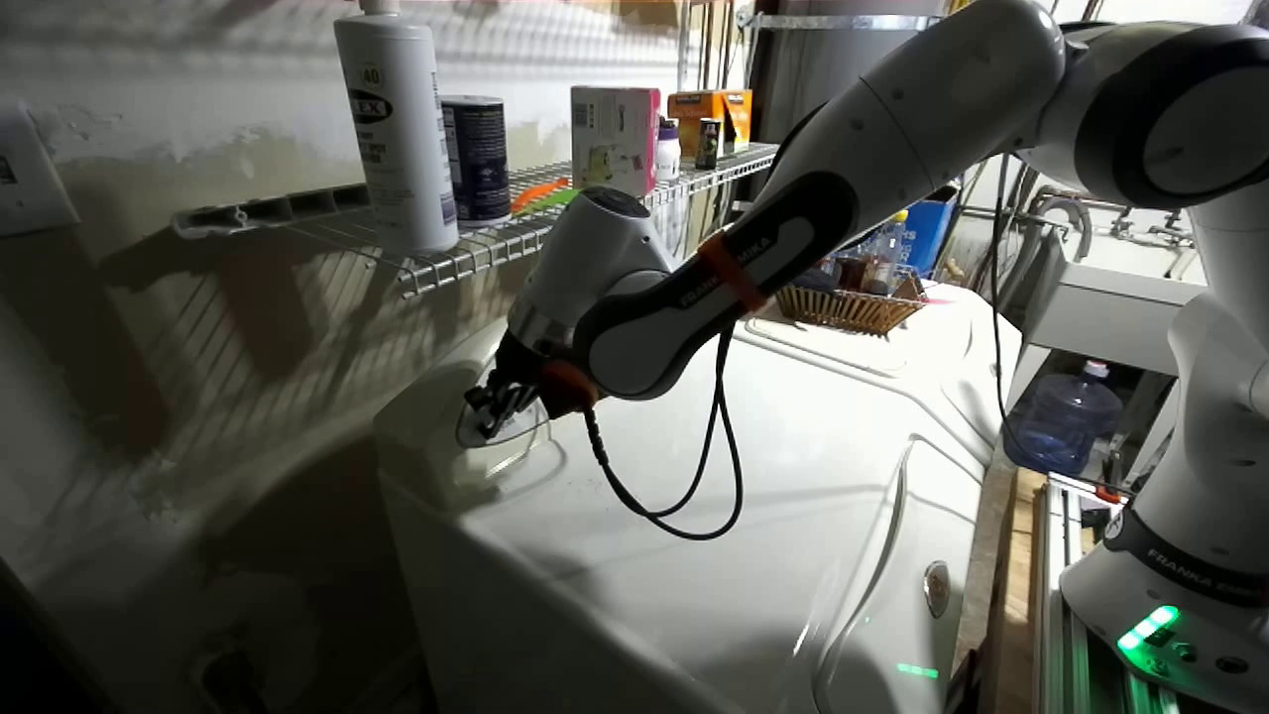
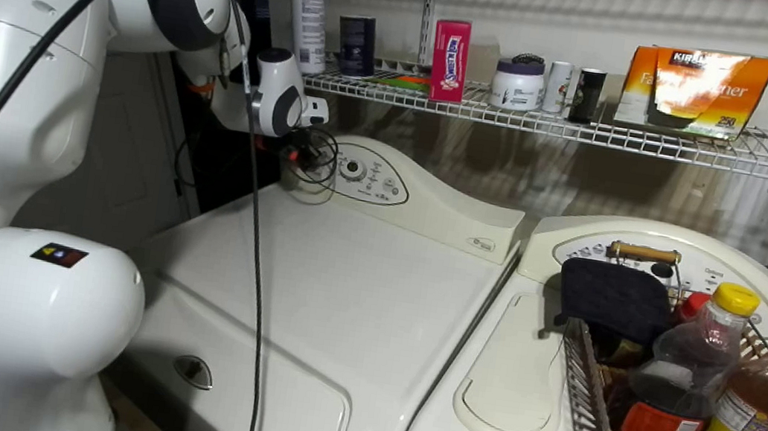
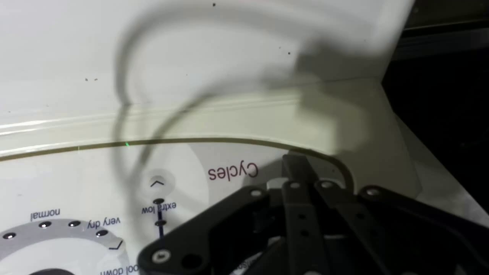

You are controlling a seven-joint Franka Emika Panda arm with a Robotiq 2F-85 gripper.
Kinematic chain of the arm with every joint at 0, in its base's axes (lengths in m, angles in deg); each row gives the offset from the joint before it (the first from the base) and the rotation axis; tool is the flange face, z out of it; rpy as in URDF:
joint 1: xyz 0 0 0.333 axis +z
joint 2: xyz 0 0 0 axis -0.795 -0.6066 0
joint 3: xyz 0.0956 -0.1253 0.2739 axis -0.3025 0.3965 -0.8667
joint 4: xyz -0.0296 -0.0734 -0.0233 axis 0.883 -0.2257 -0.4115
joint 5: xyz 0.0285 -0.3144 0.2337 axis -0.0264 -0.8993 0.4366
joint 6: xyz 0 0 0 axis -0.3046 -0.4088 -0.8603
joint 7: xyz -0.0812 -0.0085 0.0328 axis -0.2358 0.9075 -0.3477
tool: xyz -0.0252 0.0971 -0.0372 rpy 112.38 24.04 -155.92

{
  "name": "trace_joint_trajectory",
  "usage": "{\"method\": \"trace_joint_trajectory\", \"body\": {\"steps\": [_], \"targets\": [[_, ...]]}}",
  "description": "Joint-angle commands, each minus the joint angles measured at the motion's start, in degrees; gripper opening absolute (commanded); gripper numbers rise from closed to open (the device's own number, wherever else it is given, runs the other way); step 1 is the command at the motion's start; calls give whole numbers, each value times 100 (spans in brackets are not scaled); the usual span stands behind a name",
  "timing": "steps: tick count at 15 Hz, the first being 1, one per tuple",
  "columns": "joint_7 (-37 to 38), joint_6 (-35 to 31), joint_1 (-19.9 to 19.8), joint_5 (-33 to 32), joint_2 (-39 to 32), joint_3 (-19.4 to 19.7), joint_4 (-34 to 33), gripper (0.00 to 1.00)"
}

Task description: Press a button on the left side of the left washing machine

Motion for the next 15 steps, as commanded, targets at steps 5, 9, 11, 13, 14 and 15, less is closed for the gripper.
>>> {"method": "trace_joint_trajectory", "body": {"steps": [5,9,11,13,14,15], "targets": [[209,667,-169,-596,-497,47,-1112,0],[339,745,-172,-685,-446,78,-1105,0],[353,808,-194,-668,-390,54,-1032,0],[322,1054,-204,-656,-290,11,-942,0],[329,1114,-189,-679,-245,21,-910,0],[317,1211,-198,-672,-190,-4,-891,0]]}}
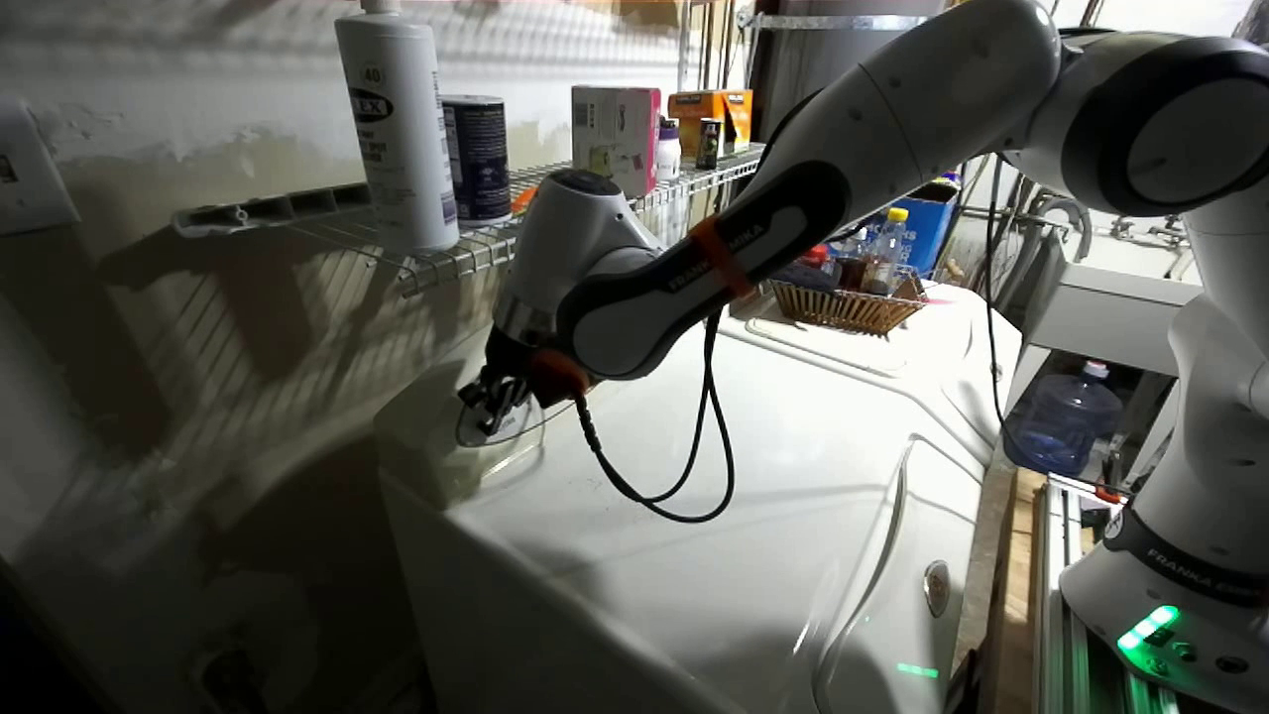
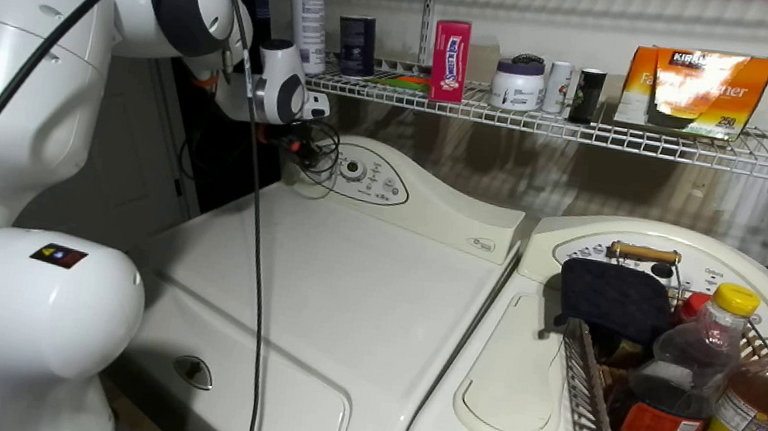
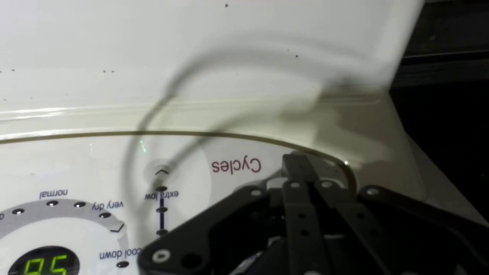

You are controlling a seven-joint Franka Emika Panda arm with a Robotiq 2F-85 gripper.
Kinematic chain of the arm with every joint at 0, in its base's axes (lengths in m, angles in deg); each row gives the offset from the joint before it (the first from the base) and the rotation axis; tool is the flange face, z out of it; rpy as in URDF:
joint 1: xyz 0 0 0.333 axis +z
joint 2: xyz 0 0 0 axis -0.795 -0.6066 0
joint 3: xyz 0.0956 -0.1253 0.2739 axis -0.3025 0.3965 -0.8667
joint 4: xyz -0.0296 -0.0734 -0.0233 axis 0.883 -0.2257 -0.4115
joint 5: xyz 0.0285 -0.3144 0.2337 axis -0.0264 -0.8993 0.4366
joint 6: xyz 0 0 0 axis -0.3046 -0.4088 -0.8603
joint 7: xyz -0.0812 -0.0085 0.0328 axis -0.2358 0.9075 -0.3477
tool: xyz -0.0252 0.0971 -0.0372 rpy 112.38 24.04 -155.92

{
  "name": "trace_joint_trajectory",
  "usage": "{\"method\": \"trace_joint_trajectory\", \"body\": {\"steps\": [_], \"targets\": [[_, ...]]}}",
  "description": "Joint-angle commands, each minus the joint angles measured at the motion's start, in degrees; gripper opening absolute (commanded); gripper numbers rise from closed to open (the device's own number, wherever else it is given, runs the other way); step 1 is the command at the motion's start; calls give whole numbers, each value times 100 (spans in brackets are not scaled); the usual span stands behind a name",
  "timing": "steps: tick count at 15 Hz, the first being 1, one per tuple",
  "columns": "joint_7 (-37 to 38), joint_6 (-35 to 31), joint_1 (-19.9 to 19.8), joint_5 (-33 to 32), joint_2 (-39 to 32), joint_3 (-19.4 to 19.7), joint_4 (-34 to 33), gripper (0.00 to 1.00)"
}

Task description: Press a button on the left side of the left washing machine

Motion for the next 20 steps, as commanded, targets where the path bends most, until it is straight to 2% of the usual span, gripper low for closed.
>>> {"method": "trace_joint_trajectory", "body": {"steps": [1,6,10,20], "targets": [[156,312,-151,-333,-31,18,-323,0],[110,589,-237,-355,-36,-101,-414,0],[165,494,-273,-316,-70,-156,-466,0],[-65,431,-662,-11,-65,-703,-452,0]]}}
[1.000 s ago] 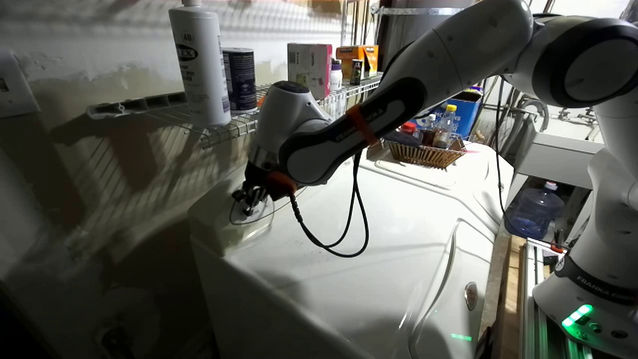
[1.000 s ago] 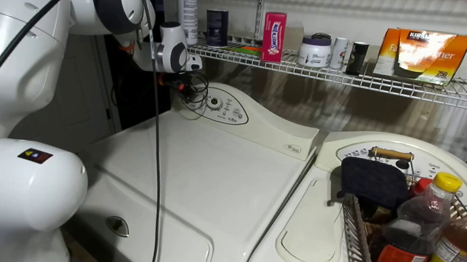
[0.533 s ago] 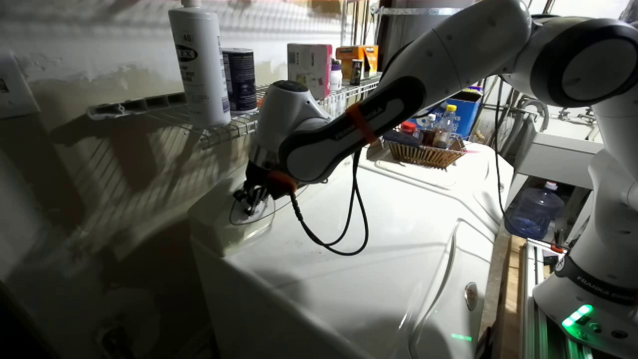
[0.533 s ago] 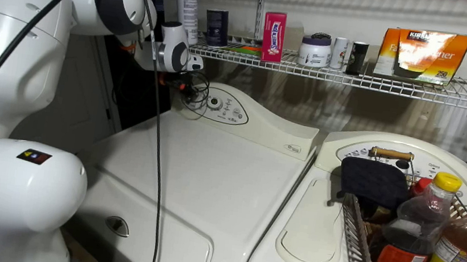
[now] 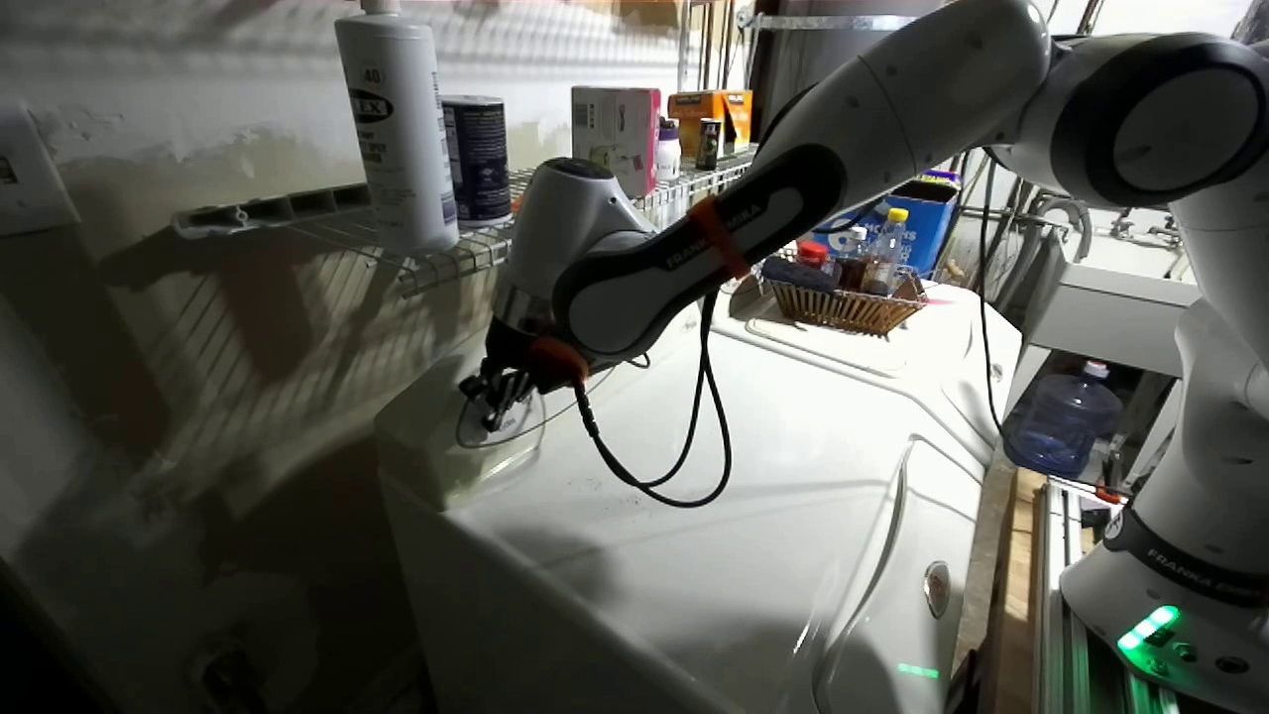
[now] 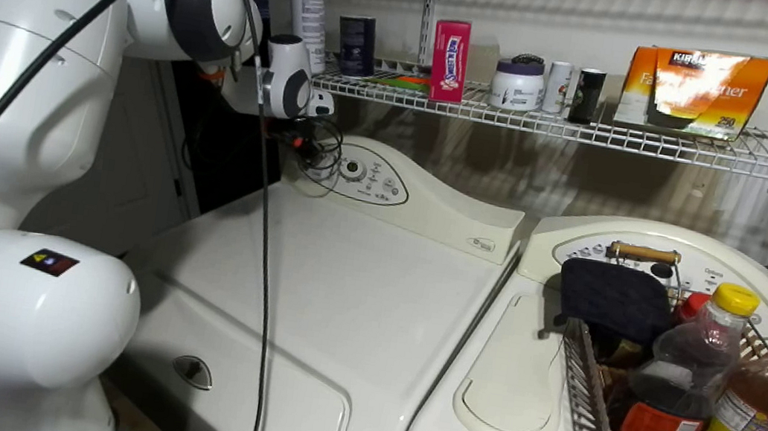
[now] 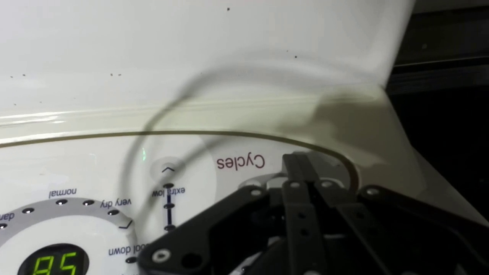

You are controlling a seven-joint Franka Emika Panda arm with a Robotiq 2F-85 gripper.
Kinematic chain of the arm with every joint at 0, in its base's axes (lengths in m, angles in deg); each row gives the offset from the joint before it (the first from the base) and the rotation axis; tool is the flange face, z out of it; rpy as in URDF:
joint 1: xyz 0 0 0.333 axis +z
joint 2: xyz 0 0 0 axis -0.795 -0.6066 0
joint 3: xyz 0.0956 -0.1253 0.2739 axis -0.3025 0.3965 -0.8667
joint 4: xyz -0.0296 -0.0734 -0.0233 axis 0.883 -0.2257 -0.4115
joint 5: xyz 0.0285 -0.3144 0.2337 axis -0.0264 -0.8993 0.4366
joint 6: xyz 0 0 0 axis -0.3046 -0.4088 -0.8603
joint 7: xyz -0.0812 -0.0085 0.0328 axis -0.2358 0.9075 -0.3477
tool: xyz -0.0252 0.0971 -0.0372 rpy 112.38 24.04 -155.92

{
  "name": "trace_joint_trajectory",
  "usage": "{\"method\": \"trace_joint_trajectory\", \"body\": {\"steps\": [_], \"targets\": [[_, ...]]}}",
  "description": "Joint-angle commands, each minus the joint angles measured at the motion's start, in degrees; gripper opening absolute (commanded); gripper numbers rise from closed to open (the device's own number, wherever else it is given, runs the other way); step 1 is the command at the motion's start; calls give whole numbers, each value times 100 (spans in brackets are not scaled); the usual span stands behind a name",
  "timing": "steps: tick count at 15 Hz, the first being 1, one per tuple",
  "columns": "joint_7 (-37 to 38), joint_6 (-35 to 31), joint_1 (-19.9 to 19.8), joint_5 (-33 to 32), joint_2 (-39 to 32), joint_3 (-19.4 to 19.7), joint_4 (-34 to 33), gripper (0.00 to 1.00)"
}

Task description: Press a button on the left side of the left washing machine

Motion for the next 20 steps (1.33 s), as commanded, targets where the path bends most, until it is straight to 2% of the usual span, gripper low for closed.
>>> {"method": "trace_joint_trajectory", "body": {"steps": [1,10,20], "targets": [[-124,11,-255,155,-82,-289,-248,0],[-74,-299,-319,110,-232,-338,-285,0],[-197,12,-436,238,-239,-512,-309,0]]}}
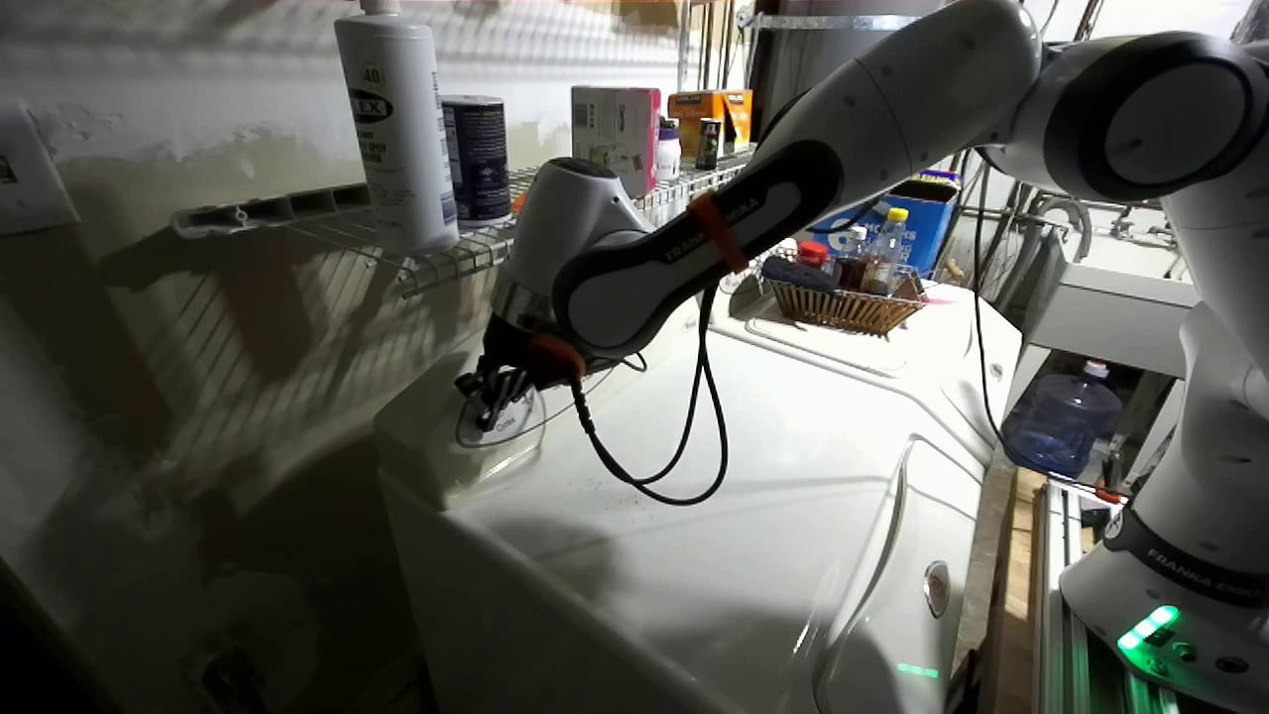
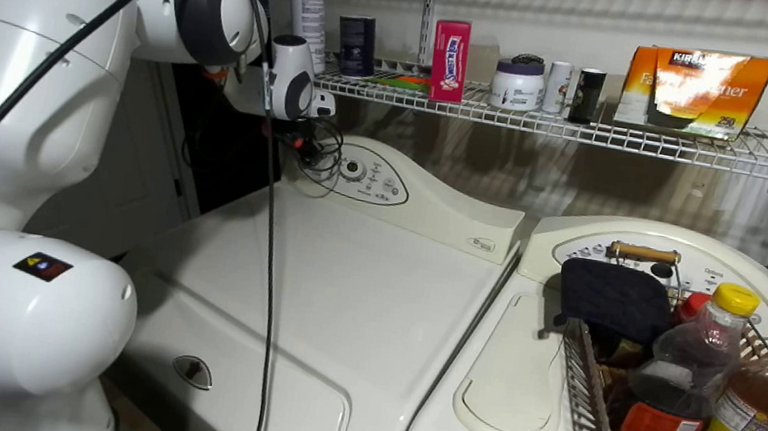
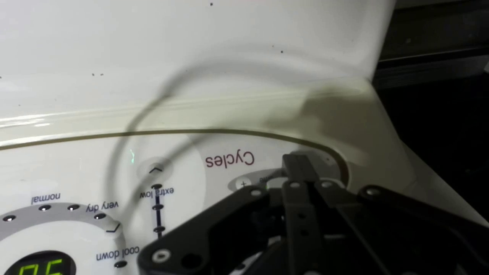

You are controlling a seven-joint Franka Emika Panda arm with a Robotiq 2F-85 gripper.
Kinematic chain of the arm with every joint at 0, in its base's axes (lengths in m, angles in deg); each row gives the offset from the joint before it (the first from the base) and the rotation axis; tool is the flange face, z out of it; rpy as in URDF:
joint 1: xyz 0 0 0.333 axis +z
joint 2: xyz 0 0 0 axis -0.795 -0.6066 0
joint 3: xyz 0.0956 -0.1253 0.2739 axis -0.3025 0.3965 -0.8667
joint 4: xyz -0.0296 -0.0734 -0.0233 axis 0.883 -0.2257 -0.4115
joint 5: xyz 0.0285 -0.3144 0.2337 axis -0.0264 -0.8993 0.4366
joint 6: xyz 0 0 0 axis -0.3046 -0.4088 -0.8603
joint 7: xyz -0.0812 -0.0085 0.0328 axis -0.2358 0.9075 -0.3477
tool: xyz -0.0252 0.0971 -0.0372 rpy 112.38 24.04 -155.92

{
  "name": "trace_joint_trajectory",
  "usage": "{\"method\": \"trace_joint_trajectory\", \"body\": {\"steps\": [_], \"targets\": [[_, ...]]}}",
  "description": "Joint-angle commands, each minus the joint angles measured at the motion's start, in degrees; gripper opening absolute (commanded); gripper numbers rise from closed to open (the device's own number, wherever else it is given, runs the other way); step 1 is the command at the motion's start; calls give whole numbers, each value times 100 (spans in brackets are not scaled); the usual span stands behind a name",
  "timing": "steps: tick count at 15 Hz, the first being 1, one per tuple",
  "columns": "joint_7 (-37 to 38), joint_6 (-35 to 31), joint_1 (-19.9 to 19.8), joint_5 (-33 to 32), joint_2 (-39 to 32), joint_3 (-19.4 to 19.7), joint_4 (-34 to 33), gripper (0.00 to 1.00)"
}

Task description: Press a button on the left side of the left washing machine

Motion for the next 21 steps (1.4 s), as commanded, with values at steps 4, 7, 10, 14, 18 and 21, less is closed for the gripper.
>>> {"method": "trace_joint_trajectory", "body": {"steps": [4,7,10,14,18,21], "targets": [[-296,362,-229,271,-190,-274,-283,0],[-310,298,-253,304,-209,-300,-280,0],[-321,230,-289,372,-207,-343,-291,0],[-310,195,-280,392,-218,-335,-341,0],[-278,236,-256,358,-244,-296,-363,0],[-275,240,-254,358,-261,-296,-367,0]]}}
